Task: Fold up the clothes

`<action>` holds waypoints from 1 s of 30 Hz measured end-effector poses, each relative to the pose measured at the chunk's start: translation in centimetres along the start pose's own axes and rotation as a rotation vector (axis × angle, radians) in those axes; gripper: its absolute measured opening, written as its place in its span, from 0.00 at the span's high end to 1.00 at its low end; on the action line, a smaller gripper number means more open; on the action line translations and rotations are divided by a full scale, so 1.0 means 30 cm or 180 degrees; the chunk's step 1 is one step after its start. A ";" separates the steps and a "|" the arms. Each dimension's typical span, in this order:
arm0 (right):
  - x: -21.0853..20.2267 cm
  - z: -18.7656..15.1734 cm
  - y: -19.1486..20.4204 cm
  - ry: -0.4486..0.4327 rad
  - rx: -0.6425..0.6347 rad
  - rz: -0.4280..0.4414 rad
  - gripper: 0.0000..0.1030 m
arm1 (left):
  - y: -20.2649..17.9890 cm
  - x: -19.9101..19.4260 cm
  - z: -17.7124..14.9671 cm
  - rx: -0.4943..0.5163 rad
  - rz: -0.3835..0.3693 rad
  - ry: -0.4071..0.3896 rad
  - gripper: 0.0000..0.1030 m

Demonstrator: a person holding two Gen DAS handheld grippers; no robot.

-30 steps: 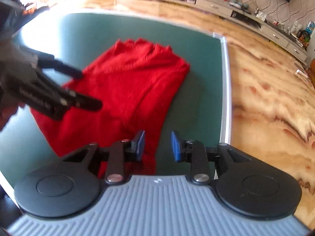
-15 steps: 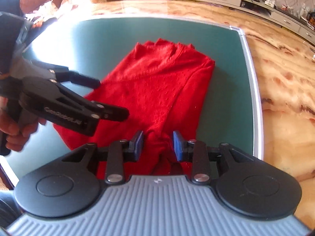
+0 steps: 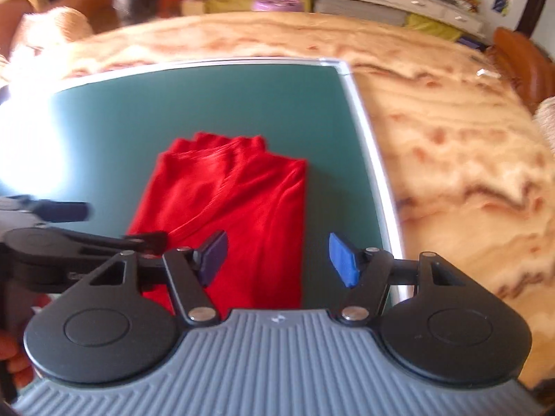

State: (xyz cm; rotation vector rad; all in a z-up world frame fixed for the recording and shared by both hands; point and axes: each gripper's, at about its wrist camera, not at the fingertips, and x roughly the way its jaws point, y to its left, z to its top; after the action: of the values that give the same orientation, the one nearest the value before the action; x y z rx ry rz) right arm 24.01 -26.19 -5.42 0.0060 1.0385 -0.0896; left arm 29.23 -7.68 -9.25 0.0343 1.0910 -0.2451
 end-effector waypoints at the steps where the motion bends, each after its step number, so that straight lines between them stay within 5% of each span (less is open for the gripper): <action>1: 0.016 0.020 0.009 0.0071 -0.0021 -0.0093 0.29 | 0.001 0.006 0.017 0.0000 0.0070 0.0002 0.00; 4: 0.059 0.069 0.026 0.0160 -0.0016 -0.0271 0.28 | 0.002 0.037 0.067 -0.0020 0.0209 0.0099 0.00; 11: 0.123 0.154 -0.040 0.0485 0.0664 0.0002 0.28 | 0.034 0.106 0.136 -0.0308 0.0120 0.0367 0.00; 16: 0.147 0.171 -0.053 0.0601 0.0821 0.0009 0.28 | 0.024 0.162 0.165 -0.0233 0.0321 0.0706 0.00; 30: 0.167 0.170 -0.011 0.0715 0.0644 -0.0018 0.28 | 0.002 0.132 0.151 -0.0151 0.0370 0.0529 0.00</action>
State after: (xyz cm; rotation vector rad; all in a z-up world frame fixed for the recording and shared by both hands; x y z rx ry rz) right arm 30.90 -27.12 -7.13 0.2007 1.2501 -0.2025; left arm 34.96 -9.00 -10.64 0.0764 1.2555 -0.1131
